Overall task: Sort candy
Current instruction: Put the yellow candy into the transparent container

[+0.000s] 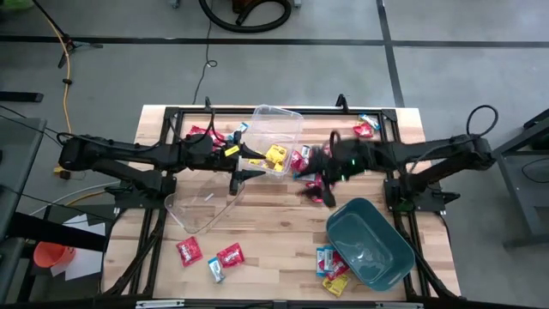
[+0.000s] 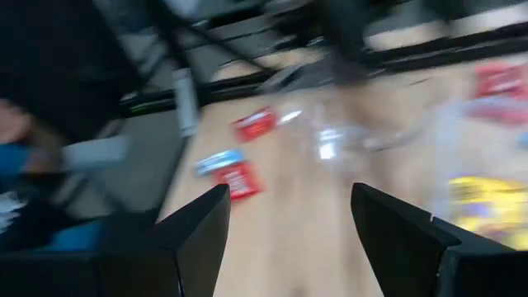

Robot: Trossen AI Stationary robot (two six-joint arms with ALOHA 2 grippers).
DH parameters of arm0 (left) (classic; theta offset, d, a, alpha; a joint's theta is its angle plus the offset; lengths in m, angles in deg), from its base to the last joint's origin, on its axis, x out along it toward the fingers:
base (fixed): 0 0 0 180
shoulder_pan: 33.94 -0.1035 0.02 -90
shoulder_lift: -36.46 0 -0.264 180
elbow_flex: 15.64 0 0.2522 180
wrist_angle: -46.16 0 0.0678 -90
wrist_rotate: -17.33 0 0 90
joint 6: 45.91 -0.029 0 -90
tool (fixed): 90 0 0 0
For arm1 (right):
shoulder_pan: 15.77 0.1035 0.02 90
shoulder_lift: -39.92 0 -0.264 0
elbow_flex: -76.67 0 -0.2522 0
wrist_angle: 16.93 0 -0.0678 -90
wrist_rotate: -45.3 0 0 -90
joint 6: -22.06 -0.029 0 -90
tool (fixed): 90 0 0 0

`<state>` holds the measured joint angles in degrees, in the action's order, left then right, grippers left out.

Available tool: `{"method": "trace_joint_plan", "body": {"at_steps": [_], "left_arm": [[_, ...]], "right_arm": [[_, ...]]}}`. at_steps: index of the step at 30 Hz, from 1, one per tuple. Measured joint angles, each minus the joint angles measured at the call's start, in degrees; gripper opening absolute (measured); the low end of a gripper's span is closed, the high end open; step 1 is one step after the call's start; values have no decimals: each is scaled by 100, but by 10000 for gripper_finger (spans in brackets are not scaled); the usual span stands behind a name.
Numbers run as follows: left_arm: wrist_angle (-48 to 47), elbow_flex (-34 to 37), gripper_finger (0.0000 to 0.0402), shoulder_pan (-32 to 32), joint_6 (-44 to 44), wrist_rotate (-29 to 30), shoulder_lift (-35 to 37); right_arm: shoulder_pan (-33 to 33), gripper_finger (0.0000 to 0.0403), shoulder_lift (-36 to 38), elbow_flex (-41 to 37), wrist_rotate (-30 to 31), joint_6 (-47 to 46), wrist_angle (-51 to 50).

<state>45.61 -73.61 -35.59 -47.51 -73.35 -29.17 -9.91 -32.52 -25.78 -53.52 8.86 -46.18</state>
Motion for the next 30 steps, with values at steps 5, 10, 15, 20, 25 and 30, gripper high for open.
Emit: {"method": "trace_joint_plan", "body": {"at_steps": [5,10,15,20,25,30], "left_arm": [[-3,0,205,21,4,4,0],[4,1,205,21,95,-10,0],[2,2,205,23,94,-10,0],[-5,2,205,23,57,-11,0],[4,2,205,21,45,-12,0],[4,2,205,17,130,-12,0]], "right_arm": [[1141,250,-331,0,46,-616,274],[2059,250,-904,59,441,-651,387],[2428,250,-1453,511,520,-1555,-650],[2457,250,-2167,1280,376,-2004,-1639],[2462,250,-3148,2402,-394,-2285,-2889],[2723,250,-4021,3482,-776,-2304,-3808]]}}
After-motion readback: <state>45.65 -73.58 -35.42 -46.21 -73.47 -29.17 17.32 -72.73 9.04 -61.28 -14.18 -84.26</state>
